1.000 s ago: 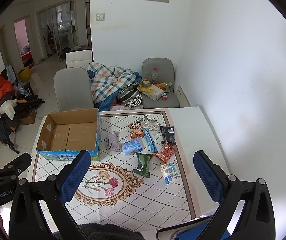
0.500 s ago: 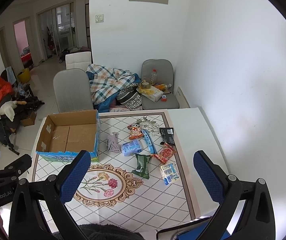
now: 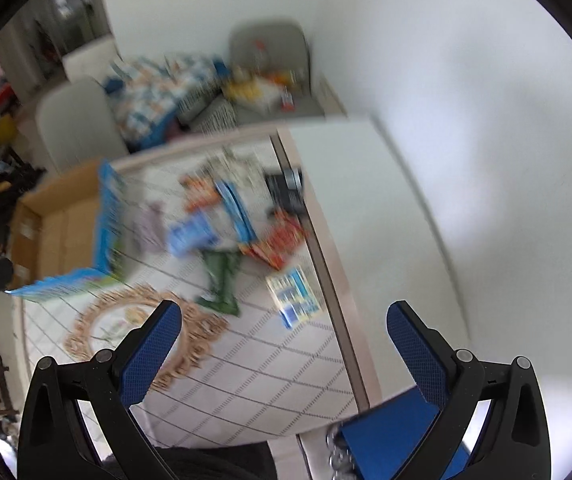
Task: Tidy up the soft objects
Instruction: 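Grasp the green packet with the left tool while the right tool grasps the yellow milk packet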
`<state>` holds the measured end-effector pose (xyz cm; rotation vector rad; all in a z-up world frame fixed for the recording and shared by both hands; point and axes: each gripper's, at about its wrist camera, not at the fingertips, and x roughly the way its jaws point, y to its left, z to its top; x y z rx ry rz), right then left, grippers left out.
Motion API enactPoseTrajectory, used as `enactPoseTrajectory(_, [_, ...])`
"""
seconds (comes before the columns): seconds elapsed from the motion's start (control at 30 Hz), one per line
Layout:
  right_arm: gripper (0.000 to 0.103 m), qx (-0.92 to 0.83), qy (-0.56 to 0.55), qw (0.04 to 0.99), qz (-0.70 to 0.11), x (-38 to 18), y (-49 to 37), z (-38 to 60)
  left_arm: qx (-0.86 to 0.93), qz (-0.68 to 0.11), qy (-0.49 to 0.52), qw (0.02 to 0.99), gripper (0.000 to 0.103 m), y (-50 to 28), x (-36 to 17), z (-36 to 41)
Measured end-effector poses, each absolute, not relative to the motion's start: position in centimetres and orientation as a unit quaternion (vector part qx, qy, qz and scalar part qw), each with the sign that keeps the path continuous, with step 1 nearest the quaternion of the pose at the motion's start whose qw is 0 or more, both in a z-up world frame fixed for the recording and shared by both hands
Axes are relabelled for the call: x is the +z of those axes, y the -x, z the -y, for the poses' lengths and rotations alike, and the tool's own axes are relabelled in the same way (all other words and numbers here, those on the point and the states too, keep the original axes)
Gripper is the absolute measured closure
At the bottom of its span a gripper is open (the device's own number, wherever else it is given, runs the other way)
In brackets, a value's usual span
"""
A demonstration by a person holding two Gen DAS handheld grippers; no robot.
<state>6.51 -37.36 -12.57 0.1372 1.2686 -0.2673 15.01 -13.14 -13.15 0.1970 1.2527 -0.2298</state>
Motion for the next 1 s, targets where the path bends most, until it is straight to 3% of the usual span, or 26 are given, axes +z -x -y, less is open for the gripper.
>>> enactPoseTrajectory(0.27, [0.000,-0.120,-0.169,0.713,-0.669,-28.4,-15.4,43.6,-0.161,-0.652,-0.234,0.703,0.002,-22.7,-27.7,21.8])
enactPoseTrajectory(0.37, [0.002,-0.126,-0.217,0.688,-0.681,-32.4,-16.8,44.7,-0.160,-0.673,-0.252,0.676,0.007,-24.0,-31.2,22.9])
enactPoseTrajectory(0.5, [0.002,-0.119,-0.234,0.675,-0.690,-34.7,-16.9,44.7,-0.167,-0.719,-0.198,0.645,0.008,-24.0,-33.8,22.4])
enactPoseTrajectory(0.67, [0.002,-0.094,-0.176,0.654,-0.730,-37.0,-14.5,43.6,-0.183,-0.781,-0.088,0.590,0.008,-22.5,-36.4,22.1])
enactPoseTrajectory(0.83, [0.005,-0.076,-0.158,0.636,-0.752,-40.3,-13.6,43.0,-0.184,-0.797,-0.084,0.569,0.009,-21.7,-38.6,24.6])
enactPoseTrajectory(0.9, [0.026,-0.083,-0.151,0.628,-0.759,-41.1,-13.6,42.9,-0.193,-0.803,-0.081,0.558,0.018,-21.5,-39.6,26.0])
enactPoseTrajectory(0.93, [0.026,-0.089,-0.150,0.629,-0.757,-41.1,-13.5,43.0,-0.195,-0.804,-0.083,0.555,0.023,-21.4,-40.1,26.7])
enactPoseTrajectory(1.0, [0.026,-0.097,-0.177,0.630,-0.750,-40.9,-13.3,43.6,-0.192,-0.808,-0.089,0.551,0.053,-21.3,-41.4,27.5])
